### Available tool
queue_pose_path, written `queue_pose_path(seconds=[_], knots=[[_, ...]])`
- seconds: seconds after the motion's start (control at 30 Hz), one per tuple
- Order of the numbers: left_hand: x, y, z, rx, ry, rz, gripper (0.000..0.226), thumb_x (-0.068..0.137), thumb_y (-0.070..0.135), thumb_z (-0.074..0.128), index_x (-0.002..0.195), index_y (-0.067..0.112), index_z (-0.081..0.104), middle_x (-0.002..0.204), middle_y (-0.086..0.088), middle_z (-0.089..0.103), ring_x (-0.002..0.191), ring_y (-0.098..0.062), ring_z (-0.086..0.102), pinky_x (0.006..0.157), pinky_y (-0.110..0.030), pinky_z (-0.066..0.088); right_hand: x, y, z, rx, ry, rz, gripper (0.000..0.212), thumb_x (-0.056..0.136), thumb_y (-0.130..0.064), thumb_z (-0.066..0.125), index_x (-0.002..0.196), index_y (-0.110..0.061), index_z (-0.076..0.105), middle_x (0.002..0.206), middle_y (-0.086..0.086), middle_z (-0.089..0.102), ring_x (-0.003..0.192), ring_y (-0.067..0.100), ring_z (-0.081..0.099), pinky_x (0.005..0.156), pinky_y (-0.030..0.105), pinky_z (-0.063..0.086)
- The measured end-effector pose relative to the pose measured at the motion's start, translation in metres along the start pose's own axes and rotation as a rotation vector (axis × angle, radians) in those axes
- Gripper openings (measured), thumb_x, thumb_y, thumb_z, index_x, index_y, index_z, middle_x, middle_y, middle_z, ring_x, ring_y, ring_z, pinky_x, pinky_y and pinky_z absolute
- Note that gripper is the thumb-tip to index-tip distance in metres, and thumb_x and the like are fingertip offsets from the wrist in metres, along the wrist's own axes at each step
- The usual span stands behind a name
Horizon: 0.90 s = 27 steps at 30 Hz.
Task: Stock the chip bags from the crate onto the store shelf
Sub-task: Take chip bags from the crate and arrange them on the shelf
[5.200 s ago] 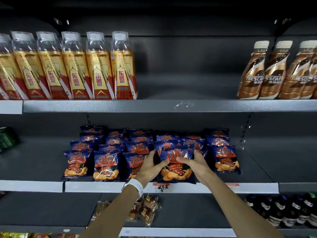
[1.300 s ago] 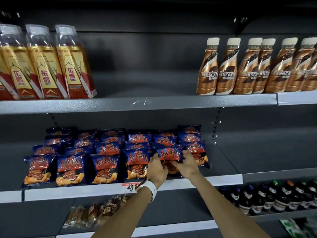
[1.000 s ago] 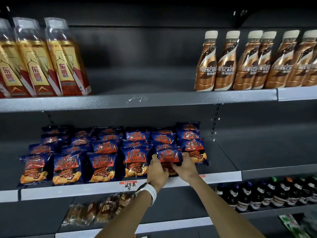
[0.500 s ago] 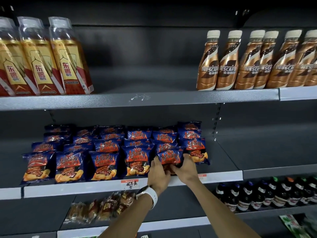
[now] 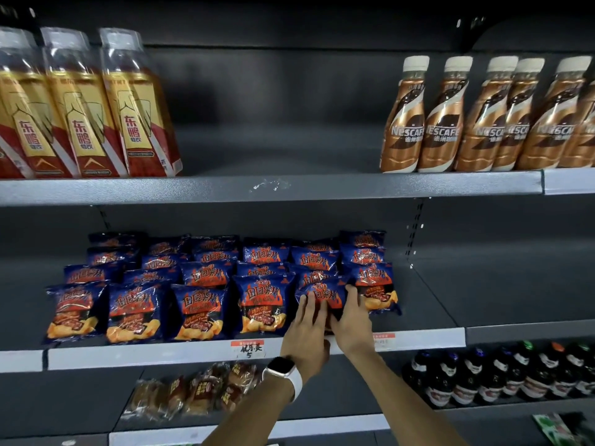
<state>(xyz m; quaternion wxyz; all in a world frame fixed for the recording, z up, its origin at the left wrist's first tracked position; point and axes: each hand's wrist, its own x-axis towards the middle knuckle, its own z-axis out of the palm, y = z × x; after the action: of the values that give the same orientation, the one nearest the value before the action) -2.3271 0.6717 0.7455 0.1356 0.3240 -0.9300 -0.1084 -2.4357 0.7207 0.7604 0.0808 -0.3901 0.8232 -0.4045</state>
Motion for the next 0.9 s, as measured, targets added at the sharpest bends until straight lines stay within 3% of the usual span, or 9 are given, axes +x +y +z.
queue_pose_path(seconds=[0.23, 0.4, 0.67, 0.9], knots=[[0.017, -0.014, 0.000, -0.031, -0.104, 0.011, 0.092, 0.087, 0.012, 0.055, 0.156, 0.017, -0.006, 0.161, -0.005, -0.023, 0.148, -0.025, -0.020, 0.117, -0.037, 0.031, 0.014, 0.000, 0.008, -0.124, -0.135, 0.060, 0.072, 0.102, -0.025, 0.050, 0.160, -0.017, 0.007, 0.151, 0.017, 0.037, 0.132, 0.034, 0.048, 0.105, 0.042, 0.041], [0.016, -0.009, 0.011, 0.021, -0.101, 0.013, 0.097, 0.086, 0.017, 0.056, 0.153, 0.010, -0.013, 0.158, -0.010, -0.027, 0.146, -0.029, -0.027, 0.124, -0.038, 0.007, 0.016, 0.000, 0.011, -0.135, -0.170, 0.084, 0.071, 0.104, -0.027, 0.045, 0.160, -0.015, 0.002, 0.157, 0.018, 0.024, 0.136, 0.036, 0.042, 0.107, 0.043, 0.039], [0.015, -0.010, 0.004, -0.012, -0.009, -0.010, 0.080, 0.089, 0.027, 0.055, 0.156, 0.018, 0.012, 0.164, -0.007, 0.001, 0.151, -0.026, -0.003, 0.121, -0.040, 0.018, 0.008, -0.005, 0.005, -0.138, -0.042, 0.092, 0.076, 0.097, -0.030, 0.061, 0.157, -0.010, 0.020, 0.148, 0.010, 0.034, 0.134, 0.028, 0.041, 0.102, 0.038, 0.045], [0.011, -0.012, -0.016, -0.106, 0.038, 0.014, 0.066, 0.090, 0.027, 0.056, 0.150, 0.017, 0.031, 0.159, -0.007, 0.023, 0.144, -0.028, 0.026, 0.115, -0.038, 0.032, 0.001, -0.013, -0.002, -0.110, -0.004, 0.094, 0.064, 0.092, -0.029, 0.067, 0.146, -0.011, 0.039, 0.141, 0.009, 0.043, 0.128, 0.031, 0.049, 0.098, 0.042, 0.046]])
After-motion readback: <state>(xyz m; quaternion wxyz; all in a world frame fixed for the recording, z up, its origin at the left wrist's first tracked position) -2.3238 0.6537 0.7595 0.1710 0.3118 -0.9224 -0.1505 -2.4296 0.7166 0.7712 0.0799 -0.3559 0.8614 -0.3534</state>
